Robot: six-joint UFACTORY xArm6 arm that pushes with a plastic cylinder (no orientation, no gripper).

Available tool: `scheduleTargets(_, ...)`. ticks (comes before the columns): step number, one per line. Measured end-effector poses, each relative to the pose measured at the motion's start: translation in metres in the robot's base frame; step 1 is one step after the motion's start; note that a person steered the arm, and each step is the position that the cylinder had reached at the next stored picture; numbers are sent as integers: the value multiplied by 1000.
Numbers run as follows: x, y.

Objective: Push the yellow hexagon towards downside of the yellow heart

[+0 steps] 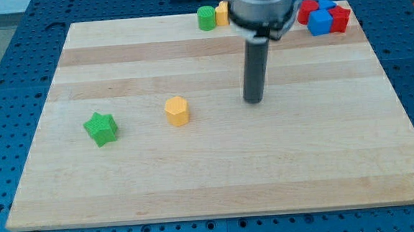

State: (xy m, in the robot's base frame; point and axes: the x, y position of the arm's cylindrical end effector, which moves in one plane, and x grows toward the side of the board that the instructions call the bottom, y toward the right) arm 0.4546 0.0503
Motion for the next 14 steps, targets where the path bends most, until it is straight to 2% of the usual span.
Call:
scheduleTargets(1, 32, -89)
scheduleTargets(2, 17, -168)
scheduleTargets(3, -36, -183)
scheduleTargets(4, -38, -189)
scheduleTargets(5, -1, -223)
scheduleTargets(6, 28, -222)
scheduleTargets(7, 27, -179)
scheduleTargets(9, -40, -103)
scheduleTargets(10, -48, -87)
scheduleTargets(12, 5, -84)
scheduleTargets(13, -26, -47)
scheduleTargets(14, -82, -42)
